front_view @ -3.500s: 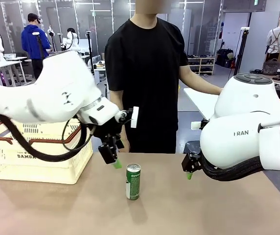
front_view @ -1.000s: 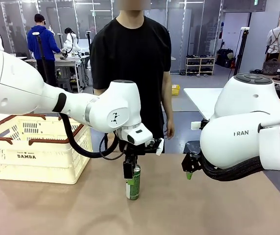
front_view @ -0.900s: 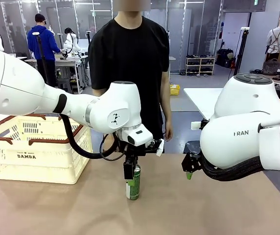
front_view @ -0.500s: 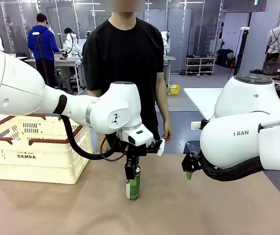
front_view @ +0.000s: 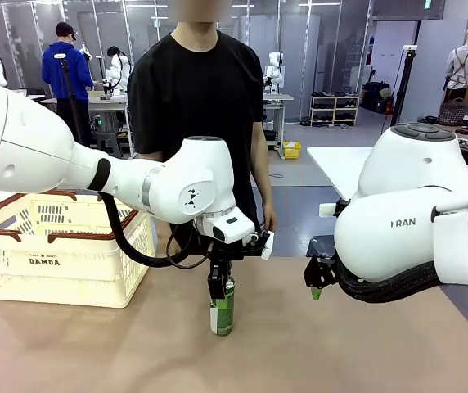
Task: Place the drinks into the Shopping basket.
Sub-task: Pick up one drink and place it into the Shopping basket.
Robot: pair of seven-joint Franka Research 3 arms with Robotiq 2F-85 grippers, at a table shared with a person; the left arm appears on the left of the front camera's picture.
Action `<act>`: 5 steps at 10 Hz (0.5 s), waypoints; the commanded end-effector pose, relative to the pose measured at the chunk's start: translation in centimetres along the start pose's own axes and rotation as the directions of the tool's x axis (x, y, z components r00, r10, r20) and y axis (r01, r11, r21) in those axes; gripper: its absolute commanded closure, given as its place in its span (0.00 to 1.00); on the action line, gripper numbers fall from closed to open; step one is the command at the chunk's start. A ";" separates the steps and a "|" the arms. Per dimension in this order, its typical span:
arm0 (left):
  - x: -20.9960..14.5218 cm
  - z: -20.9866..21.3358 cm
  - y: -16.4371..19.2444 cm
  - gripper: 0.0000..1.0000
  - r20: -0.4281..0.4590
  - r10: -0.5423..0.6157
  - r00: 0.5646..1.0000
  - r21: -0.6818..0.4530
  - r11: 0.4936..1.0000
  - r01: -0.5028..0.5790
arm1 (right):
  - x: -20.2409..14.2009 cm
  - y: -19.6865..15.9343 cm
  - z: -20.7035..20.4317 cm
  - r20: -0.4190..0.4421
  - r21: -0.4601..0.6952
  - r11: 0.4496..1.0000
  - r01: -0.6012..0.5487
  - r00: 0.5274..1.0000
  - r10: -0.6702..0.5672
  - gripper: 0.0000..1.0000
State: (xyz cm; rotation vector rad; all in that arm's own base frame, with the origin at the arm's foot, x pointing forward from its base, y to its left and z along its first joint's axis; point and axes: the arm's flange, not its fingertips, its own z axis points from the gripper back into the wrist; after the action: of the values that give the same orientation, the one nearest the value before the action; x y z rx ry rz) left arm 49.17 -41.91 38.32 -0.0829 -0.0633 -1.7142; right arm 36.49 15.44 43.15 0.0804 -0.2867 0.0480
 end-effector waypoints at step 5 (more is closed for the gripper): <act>-1.8 5.5 -0.5 0.86 0.063 0.057 0.996 -0.039 0.998 -0.054 | 0.0 0.0 0.0 -0.001 0.005 1.000 -0.007 1.000 0.007 0.00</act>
State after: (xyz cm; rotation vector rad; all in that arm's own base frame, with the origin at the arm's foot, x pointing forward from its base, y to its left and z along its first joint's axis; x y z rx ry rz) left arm 49.50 -40.81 41.31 -0.1226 -0.0869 -1.6662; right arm 36.49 15.44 43.15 0.0804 -0.2867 0.0480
